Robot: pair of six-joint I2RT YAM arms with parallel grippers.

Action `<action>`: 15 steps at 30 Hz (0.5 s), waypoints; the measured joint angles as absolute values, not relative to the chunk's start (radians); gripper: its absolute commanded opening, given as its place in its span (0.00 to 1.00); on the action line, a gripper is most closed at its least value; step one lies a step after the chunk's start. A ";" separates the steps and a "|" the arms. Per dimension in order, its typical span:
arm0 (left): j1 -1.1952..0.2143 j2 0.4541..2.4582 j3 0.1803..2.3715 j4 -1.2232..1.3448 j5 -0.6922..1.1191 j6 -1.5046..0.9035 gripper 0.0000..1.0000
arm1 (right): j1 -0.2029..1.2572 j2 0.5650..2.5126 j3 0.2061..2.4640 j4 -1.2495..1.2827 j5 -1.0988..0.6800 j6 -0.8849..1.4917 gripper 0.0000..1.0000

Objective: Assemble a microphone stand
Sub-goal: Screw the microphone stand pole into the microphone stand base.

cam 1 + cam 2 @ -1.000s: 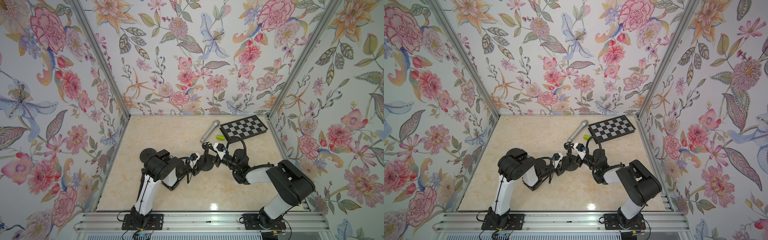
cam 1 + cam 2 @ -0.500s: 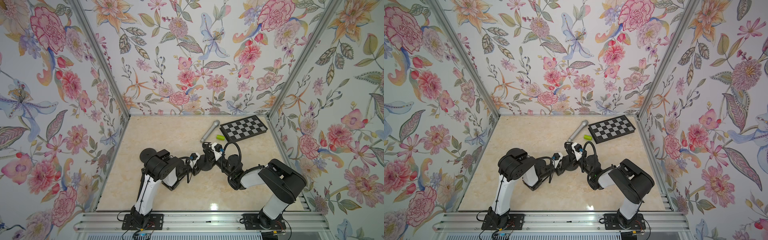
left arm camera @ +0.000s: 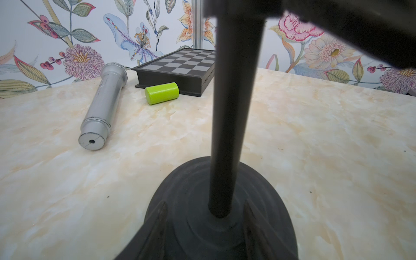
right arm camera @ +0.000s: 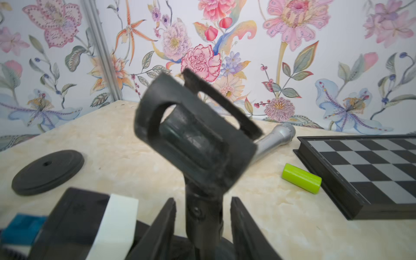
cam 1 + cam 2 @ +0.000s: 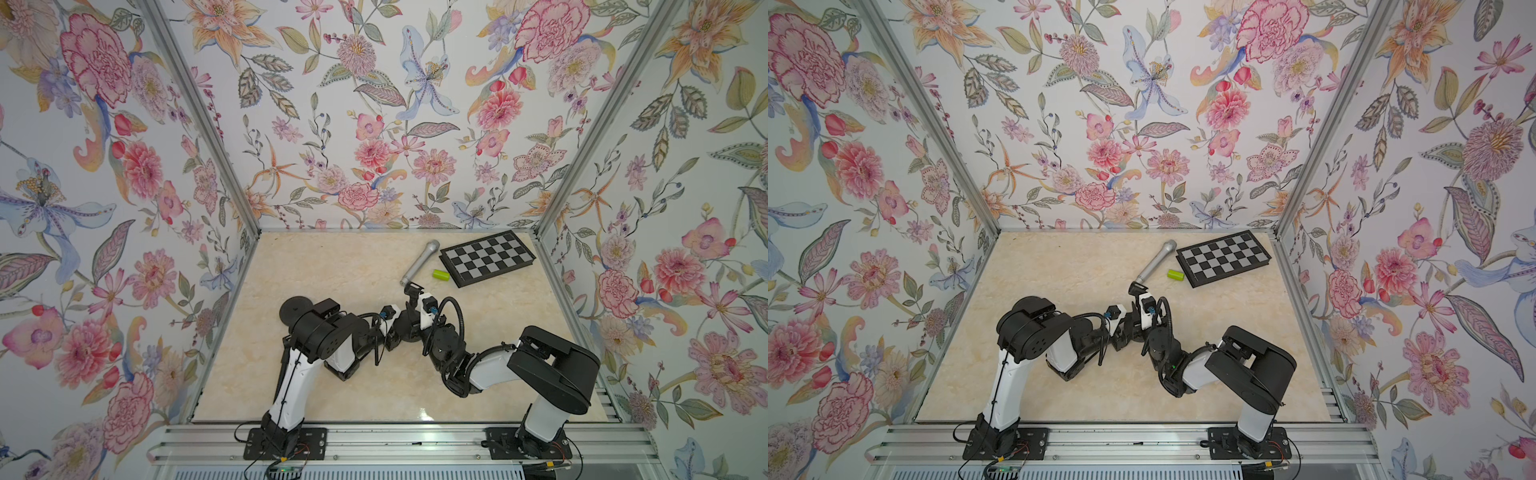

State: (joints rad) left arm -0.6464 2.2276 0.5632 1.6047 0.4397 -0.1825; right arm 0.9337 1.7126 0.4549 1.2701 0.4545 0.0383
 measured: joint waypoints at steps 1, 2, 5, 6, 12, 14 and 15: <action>-0.646 2.228 0.563 1.605 0.440 -0.183 0.55 | 0.883 1.701 0.428 1.253 0.323 0.034 0.52; -0.646 2.228 0.563 1.605 0.440 -0.182 0.55 | 0.825 1.695 0.412 1.240 0.202 0.033 0.55; -0.646 2.228 0.563 1.605 0.440 -0.183 0.55 | 0.672 1.688 0.397 1.226 -0.105 0.022 0.60; -0.646 2.228 0.562 1.605 0.439 -0.183 0.55 | 0.639 1.686 0.397 1.227 -0.185 0.016 0.60; -0.646 2.228 0.560 1.605 0.440 -0.183 0.55 | 0.538 1.675 0.442 1.209 -0.529 -0.011 0.60; -0.646 2.228 0.560 1.605 0.440 -0.183 0.55 | 0.519 1.680 0.481 1.203 -0.601 -0.014 0.58; -0.646 2.228 0.560 1.605 0.440 -0.183 0.55 | 0.513 1.685 0.500 1.200 -0.624 -0.014 0.57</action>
State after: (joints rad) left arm -0.6460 2.2276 0.5598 1.6051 0.4397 -0.1829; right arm 0.5125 1.6848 0.4995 1.2003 -0.6239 -0.0143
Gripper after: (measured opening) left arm 0.548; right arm 0.590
